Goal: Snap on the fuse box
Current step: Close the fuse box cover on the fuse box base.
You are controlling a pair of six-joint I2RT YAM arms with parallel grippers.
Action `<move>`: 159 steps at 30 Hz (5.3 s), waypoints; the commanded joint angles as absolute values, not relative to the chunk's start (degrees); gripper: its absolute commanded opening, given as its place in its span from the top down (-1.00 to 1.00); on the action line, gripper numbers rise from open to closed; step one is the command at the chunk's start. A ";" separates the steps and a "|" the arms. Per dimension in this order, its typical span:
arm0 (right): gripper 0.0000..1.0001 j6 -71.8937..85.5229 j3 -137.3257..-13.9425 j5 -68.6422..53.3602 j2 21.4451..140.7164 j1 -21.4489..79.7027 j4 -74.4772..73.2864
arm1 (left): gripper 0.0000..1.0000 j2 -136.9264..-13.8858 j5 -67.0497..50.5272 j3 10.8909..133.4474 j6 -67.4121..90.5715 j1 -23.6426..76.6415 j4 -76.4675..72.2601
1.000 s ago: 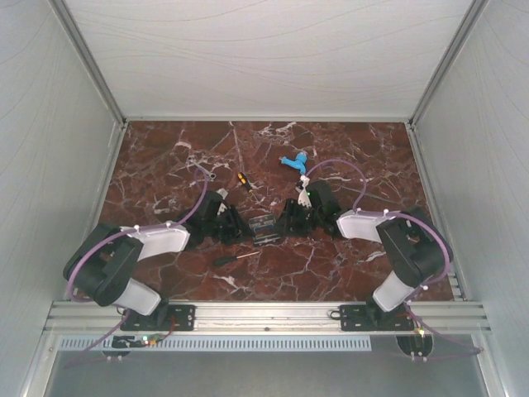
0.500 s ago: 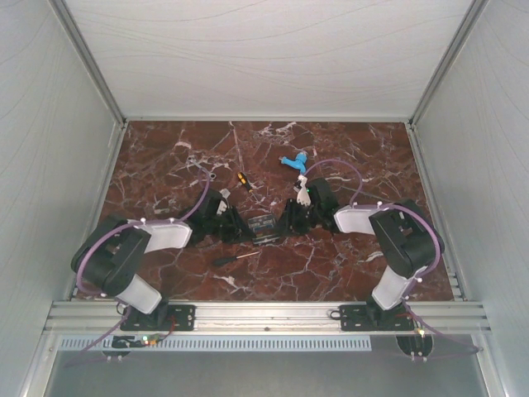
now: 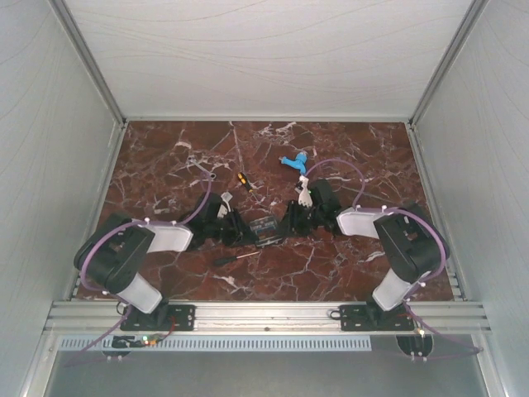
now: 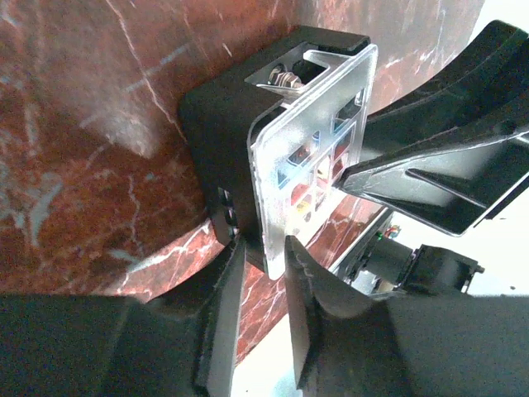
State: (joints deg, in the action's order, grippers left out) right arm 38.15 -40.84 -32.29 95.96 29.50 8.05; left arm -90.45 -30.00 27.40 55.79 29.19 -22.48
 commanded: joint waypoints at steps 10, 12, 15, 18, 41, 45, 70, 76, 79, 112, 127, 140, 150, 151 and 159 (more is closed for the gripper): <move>0.16 36.62 -42.87 -35.63 90.21 26.71 6.16 | -0.02 -85.10 -29.69 28.33 53.17 27.83 -17.39; 0.14 36.57 -44.33 -36.11 91.65 26.16 6.92 | -0.08 -84.82 -29.81 29.09 52.88 27.08 -17.00; 0.14 36.80 -46.88 -36.86 95.16 25.94 8.13 | -0.11 -85.77 -29.75 30.28 52.38 26.11 -16.70; 0.15 37.94 -48.18 -37.84 98.35 26.00 10.71 | -0.03 -88.09 -30.02 32.06 51.83 25.36 -16.44; 0.69 37.39 -47.06 -40.20 113.04 29.32 14.23 | 0.65 -102.64 -34.56 26.50 55.41 24.96 -27.23; 0.68 35.32 -50.17 -39.38 113.47 30.18 12.80 | 0.65 -102.16 -35.10 24.92 56.14 26.57 -28.70; 0.04 39.14 -36.03 -30.19 84.08 24.06 9.34 | -0.22 -86.59 -26.73 34.98 44.23 28.52 -10.69; 0.05 42.36 -32.29 -29.54 83.50 25.81 13.27 | -0.07 -92.52 -32.15 37.73 43.90 28.81 -12.71; 0.14 43.35 -32.34 -30.56 86.25 26.23 16.06 | 0.02 -94.02 -33.38 37.61 44.47 29.21 -13.42; 0.19 37.96 -38.78 -35.34 93.78 26.90 14.23 | 0.10 -88.65 -29.36 31.12 51.53 30.08 -15.22; 0.58 37.20 -36.36 -37.50 98.91 27.23 14.54 | 0.40 -93.08 -28.79 31.51 50.90 31.16 -14.95; 0.62 30.88 -40.71 -26.71 102.66 32.94 2.07 | 0.53 -98.10 -26.18 29.14 50.44 33.00 -12.96; 0.42 29.77 -49.97 -28.10 98.59 30.47 2.29 | 0.09 -89.18 -28.10 31.26 50.67 33.20 -14.87; 0.38 30.06 -50.53 -28.12 97.50 30.01 2.33 | -0.01 -87.61 -27.46 31.89 50.02 33.22 -13.61; 0.07 32.87 -44.43 -27.75 87.90 28.61 3.28 | -0.41 -75.92 -21.44 34.28 45.04 30.55 -3.09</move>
